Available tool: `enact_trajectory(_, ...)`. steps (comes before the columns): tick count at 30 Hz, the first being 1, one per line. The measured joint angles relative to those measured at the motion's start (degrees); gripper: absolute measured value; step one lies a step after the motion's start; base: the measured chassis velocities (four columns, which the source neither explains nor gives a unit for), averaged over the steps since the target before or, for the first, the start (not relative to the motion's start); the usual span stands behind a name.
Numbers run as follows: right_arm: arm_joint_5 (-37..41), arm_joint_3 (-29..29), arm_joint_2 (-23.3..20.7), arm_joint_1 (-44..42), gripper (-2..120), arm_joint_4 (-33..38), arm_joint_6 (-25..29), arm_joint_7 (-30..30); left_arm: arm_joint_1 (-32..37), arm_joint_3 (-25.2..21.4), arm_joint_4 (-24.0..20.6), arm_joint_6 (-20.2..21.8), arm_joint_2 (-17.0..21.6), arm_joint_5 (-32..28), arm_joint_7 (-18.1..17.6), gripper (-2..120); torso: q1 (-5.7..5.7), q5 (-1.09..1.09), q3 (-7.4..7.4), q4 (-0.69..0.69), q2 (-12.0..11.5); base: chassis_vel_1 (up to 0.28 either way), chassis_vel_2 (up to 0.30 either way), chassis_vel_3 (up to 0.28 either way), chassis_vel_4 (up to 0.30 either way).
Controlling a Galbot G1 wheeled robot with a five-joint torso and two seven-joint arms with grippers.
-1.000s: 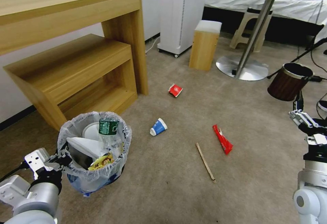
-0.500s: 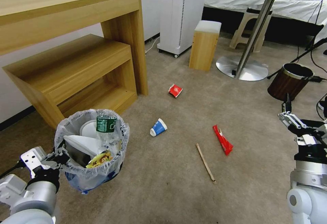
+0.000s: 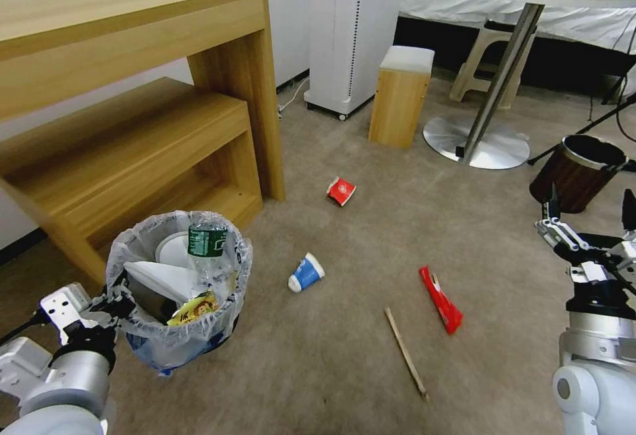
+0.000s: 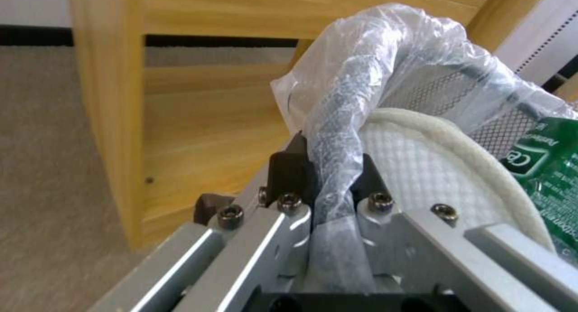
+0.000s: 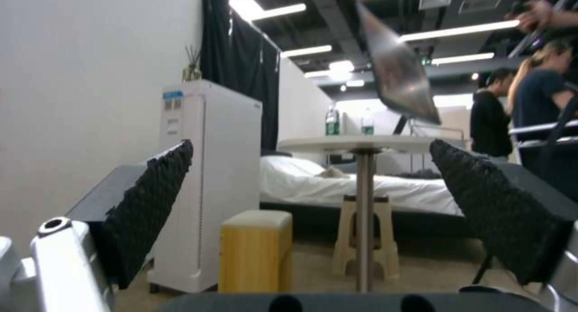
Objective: Pick up the trash bin and place the garbage on the floor into it.
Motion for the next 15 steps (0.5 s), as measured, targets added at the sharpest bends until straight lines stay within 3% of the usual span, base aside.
enact_trajectory(5, -1.67, -1.98, -1.34, -1.5, 100, 1.15, -4.71, 4.42, 0.18, -0.02, 0.01, 0.0, 0.02, 0.01, 0.04, 3, 0.01, 0.01, 0.01, 0.0, 0.0, -0.138, 0.167, 0.162, -0.119)
enact_trajectory(8, -2.06, -3.79, -4.19, -3.13, 100, 1.35, -11.38, 6.8, 0.35, -0.08, 0.02, 0.0, 0.02, 0.01, 0.04, 3, 0.0, 0.01, -0.02, 0.0, 0.0, -0.005, 0.006, 0.018, -0.022)
enact_trajectory(9, -2.06, -3.79, -4.19, -3.13, 100, 1.35, -11.38, 6.8, 0.35, -0.08, 0.02, 0.0, 0.02, 0.01, 0.04, 3, 0.0, 0.01, -0.02, 0.0, 0.0, 0.0, 0.0, 0.0, 0.0)
enact_trajectory(12, -0.68, -6.34, -8.1, -5.88, 100, 2.2, -22.68, 8.68, 0.48, -0.25, 0.03, 0.0, 0.02, -0.02, 0.04, 3, 0.0, 0.01, -0.03, 0.0, 0.0, 0.033, -0.027, -0.023, 0.025)
enact_trajectory(13, -0.68, -6.34, -8.1, -5.88, 100, 2.2, -22.68, 8.68, 0.48, -0.25, 0.03, 0.0, 0.02, -0.02, 0.04, 3, 0.0, 0.01, -0.03, 0.0, 0.0, 0.0, 0.0, 0.0, 0.0)
enact_trajectory(15, 1.46, -8.81, -11.93, -7.85, 100, 3.14, -31.26, 9.56, 0.51, -0.33, 0.04, 0.0, 0.04, -0.04, 0.03, 3, 0.0, 0.02, -0.02, 0.0, 0.0, 0.0, 0.0, 0.0, 0.0)
